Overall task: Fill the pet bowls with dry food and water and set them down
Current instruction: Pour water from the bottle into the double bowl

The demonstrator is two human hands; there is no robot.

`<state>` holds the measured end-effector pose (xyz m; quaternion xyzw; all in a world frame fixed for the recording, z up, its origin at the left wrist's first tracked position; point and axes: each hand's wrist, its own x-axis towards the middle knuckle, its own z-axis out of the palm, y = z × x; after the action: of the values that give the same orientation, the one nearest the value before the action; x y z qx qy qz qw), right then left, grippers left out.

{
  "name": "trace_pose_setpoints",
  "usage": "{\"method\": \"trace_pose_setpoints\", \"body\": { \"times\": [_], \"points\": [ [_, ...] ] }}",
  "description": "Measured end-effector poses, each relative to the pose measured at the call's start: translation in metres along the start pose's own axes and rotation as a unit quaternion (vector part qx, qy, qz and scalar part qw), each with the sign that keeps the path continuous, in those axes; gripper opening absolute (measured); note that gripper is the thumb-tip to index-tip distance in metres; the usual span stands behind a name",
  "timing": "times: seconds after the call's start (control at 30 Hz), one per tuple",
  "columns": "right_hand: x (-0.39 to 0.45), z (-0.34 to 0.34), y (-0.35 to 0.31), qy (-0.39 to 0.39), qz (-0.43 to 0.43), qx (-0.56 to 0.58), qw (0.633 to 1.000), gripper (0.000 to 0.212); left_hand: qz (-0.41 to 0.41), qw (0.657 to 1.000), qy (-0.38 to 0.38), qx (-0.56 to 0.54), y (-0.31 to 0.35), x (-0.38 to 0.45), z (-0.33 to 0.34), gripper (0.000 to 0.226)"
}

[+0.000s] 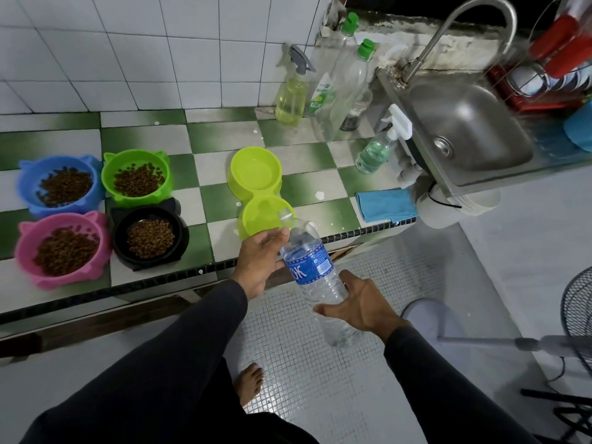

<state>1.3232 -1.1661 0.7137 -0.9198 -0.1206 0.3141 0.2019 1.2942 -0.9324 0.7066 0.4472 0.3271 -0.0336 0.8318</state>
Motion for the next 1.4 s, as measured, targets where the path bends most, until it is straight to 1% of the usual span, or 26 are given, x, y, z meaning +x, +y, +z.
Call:
{"method": "trace_pose_setpoints", "body": {
  "times": [0.03,0.17,0.27,0.37,0.47,0.5,0.67,0.77,0.83,0.93,1.0,1.07,1.17,1.4],
  "points": [
    [0.0,-0.001,-0.001,-0.001,-0.004,0.011,1.0,0.077,0.004,1.0,-0.001,-0.001,0.0,0.001,0.001,0.023],
    [0.0,-0.008,-0.007,0.017,-0.015,0.04,0.999,0.047,0.02,1.0,-0.001,0.006,0.004,0.004,0.004,0.027],
    [0.004,-0.014,-0.012,0.027,-0.014,0.058,0.998,0.043,0.034,0.999,0.0,0.011,0.012,0.009,0.007,0.026],
    [0.013,-0.02,-0.018,0.024,-0.021,0.072,0.997,0.052,0.042,0.999,0.0,0.016,0.023,0.016,0.009,0.024],
    [0.028,-0.027,-0.023,0.02,-0.02,0.058,0.998,0.063,0.048,0.999,-0.006,0.004,0.034,0.026,0.01,0.022],
    [0.033,-0.03,-0.024,0.019,-0.02,0.052,0.998,0.064,0.05,0.999,-0.007,0.004,0.038,0.029,0.01,0.023],
    [0.052,-0.046,-0.042,0.007,-0.034,0.067,0.997,0.054,0.043,0.999,0.0,-0.009,0.057,0.046,0.008,0.022],
    [0.064,-0.049,-0.047,0.008,-0.034,0.075,0.997,0.055,0.039,0.999,0.005,-0.008,0.066,0.056,0.004,0.025],
    [0.072,-0.051,-0.05,0.001,-0.033,0.07,0.997,0.061,0.034,0.999,0.005,-0.01,0.069,0.062,0.002,0.026],
    [0.081,-0.052,-0.051,-0.001,-0.027,0.041,0.999,0.078,0.022,1.0,0.005,-0.011,0.07,0.071,-0.002,0.022],
    [0.086,-0.054,-0.051,-0.001,-0.024,0.022,0.999,0.084,0.015,1.0,0.008,-0.002,0.069,0.078,-0.004,0.023],
    [0.089,-0.056,-0.054,-0.004,-0.02,0.011,1.0,0.078,0.006,1.0,0.011,0.004,0.069,0.084,-0.006,0.026],
    [0.092,-0.06,-0.058,-0.007,-0.007,0.005,1.0,0.07,-0.003,1.0,0.01,0.009,0.069,0.093,-0.007,0.023],
    [0.096,-0.066,-0.067,-0.016,0.004,-0.035,0.999,0.066,-0.023,0.999,-0.015,0.021,0.071,0.106,-0.012,0.034]
  ]
}}
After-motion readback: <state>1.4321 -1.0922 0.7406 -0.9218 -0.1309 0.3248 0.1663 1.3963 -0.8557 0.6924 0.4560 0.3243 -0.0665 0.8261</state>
